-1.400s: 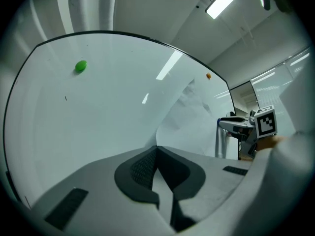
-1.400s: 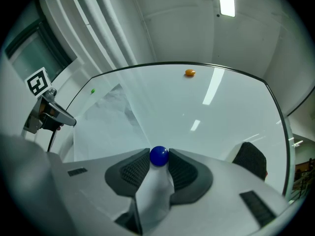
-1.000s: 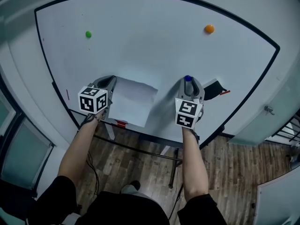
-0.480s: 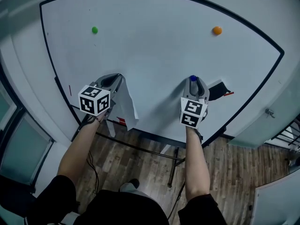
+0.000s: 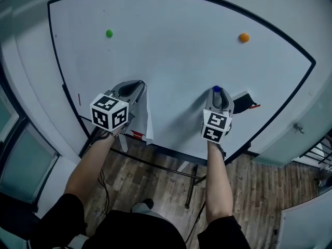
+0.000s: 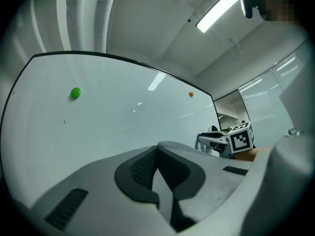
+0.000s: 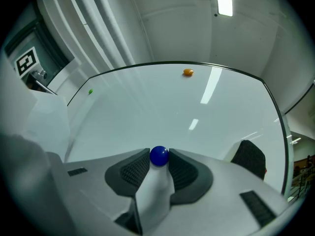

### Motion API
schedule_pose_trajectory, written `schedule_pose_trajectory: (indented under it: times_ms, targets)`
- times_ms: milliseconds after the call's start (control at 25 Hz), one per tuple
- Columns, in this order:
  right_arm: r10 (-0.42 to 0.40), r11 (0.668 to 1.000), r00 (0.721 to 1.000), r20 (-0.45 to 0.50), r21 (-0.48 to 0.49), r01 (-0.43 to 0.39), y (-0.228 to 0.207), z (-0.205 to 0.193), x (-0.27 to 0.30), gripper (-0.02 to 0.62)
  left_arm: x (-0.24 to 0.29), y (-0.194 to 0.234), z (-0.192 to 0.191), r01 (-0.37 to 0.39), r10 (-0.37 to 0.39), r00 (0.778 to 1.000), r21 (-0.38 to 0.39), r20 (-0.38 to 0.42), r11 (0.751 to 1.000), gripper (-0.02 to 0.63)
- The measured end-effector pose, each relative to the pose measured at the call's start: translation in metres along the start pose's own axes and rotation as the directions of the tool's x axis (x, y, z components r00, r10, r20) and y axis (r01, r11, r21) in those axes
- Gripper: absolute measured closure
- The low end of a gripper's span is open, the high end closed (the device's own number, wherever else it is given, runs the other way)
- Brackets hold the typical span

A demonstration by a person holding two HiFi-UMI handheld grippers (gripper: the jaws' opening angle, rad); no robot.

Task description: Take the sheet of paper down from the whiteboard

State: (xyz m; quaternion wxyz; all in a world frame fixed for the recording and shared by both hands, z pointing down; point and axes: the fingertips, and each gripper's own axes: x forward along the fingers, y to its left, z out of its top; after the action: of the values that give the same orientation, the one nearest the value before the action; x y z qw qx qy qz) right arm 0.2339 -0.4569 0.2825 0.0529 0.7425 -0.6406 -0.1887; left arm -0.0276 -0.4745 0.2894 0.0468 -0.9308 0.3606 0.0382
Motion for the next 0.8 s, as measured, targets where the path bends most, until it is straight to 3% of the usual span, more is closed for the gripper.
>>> schedule_pose_trajectory:
  times_ms: [800]
  targets:
    - [-0.005, 0.999, 1.0, -0.003, 0.034, 0.005, 0.001, 0.0, 0.0, 0.468, -0.001, -0.016, 0.008, 0.034, -0.034, 0.999, 0.002, 0.019, 0.999, 0.588]
